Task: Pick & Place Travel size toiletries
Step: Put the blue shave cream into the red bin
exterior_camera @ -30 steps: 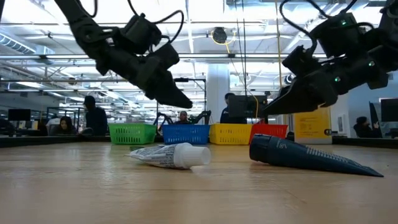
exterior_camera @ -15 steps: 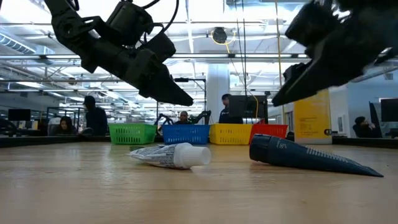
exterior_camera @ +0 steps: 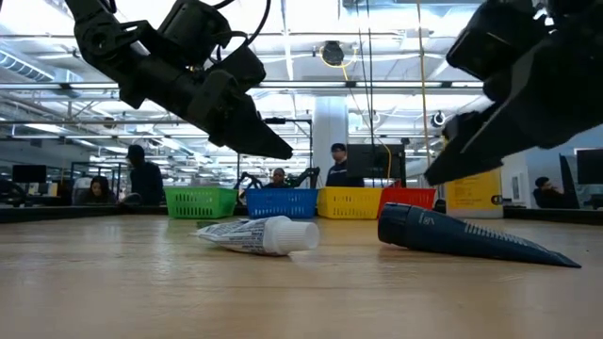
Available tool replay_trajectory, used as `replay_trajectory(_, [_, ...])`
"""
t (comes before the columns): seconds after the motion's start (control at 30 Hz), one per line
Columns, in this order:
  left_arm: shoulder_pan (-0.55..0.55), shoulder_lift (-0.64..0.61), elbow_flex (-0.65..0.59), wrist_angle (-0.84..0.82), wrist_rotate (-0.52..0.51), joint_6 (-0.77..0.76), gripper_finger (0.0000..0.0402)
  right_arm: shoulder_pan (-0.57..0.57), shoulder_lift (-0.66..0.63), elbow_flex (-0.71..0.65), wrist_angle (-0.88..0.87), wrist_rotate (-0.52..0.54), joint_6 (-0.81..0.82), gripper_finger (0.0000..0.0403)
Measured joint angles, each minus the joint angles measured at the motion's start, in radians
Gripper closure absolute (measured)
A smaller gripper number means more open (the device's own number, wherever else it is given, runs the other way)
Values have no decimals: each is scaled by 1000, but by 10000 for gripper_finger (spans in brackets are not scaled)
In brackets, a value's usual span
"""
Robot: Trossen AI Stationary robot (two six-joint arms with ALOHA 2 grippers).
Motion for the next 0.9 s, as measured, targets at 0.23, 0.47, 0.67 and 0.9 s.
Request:
replay_trajectory(0.23, [0,0,0,-1,-5,-14,295,0,164,112,2,1,-63,85])
replay_trajectory(0.47, [-16,1,0,-19,-10,-27,295,35,259,151,-8,26,-24,111])
replay_trajectory(0.67, [-43,1,0,-30,-47,-36,295,70,257,153,-94,156,-35,154])
replay_trajectory(0.9, [-70,1,0,-29,-102,-40,295,55,254,154,-133,190,-88,239])
